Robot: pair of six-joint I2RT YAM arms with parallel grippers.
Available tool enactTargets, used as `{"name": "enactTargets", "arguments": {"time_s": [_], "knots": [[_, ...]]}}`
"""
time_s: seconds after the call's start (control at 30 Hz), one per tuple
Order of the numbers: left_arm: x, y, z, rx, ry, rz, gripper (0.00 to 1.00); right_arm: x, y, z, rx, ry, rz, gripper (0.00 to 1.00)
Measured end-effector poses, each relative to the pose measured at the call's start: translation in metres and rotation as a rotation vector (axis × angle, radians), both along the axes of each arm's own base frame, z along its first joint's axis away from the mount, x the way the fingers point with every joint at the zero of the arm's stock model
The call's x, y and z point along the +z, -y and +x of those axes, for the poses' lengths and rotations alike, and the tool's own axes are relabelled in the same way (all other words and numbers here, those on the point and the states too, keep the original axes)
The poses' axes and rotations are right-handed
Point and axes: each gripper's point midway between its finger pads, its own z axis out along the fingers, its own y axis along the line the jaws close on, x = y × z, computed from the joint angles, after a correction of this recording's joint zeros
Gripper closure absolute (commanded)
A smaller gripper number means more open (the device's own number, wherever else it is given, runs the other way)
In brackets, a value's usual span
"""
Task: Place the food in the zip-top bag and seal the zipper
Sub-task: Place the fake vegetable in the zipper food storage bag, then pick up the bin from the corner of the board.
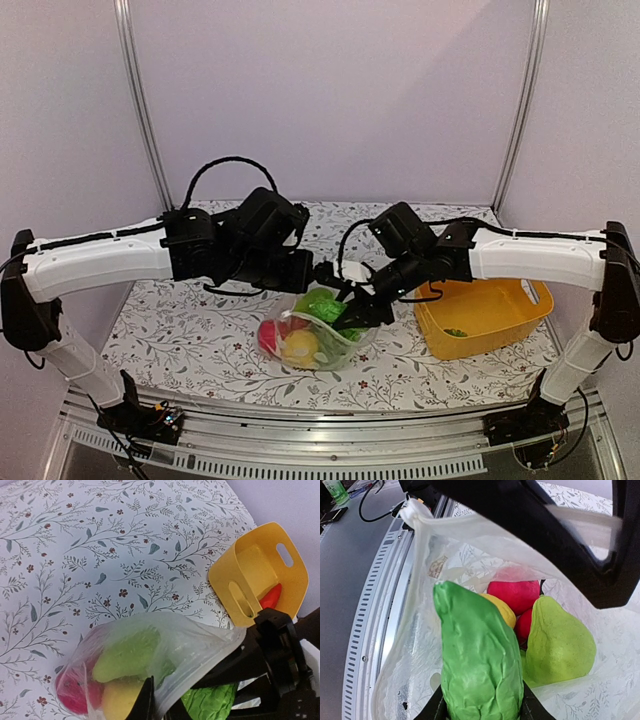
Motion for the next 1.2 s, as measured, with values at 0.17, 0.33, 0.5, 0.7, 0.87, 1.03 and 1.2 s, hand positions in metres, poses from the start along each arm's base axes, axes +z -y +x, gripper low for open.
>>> {"name": "enactTargets", "arguments": {"time_s": [0.17, 0.33, 0.5, 0.7, 0.87, 1.03, 1.2], "knots": [[0.001, 0.000, 0.001, 0.000, 0.001, -0.004, 0.93, -0.023, 0.000, 0.008, -0.059, -0.009, -0.077, 0.33], [0.001, 0.000, 0.002, 0.003, 0.001, -0.006, 0.93, -0.018, -0.003, 0.002, -0.062, -0.022, -0.093, 0.25], [-0.002, -0.001, 0.002, 0.003, -0.003, -0.007, 0.93, 0.001, 0.008, -0.012, -0.050, -0.048, -0.090, 0.25], [-0.005, -0.003, 0.002, 0.003, -0.009, -0.007, 0.93, 0.063, 0.041, -0.022, -0.059, 0.025, -0.002, 0.25], [-0.001, -0.004, 0.000, -0.001, -0.007, -0.019, 0.92, 0.069, 0.089, 0.011, -0.159, 0.077, -0.020, 0.25], [-0.002, -0.006, -0.001, -0.001, -0.007, -0.022, 0.92, 0.032, 0.158, 0.069, -0.329, 0.077, -0.147, 0.25], [-0.002, -0.004, -0.001, -0.007, -0.010, -0.031, 0.92, 0.007, 0.232, 0.129, -0.489, 0.107, -0.244, 0.25]]}}
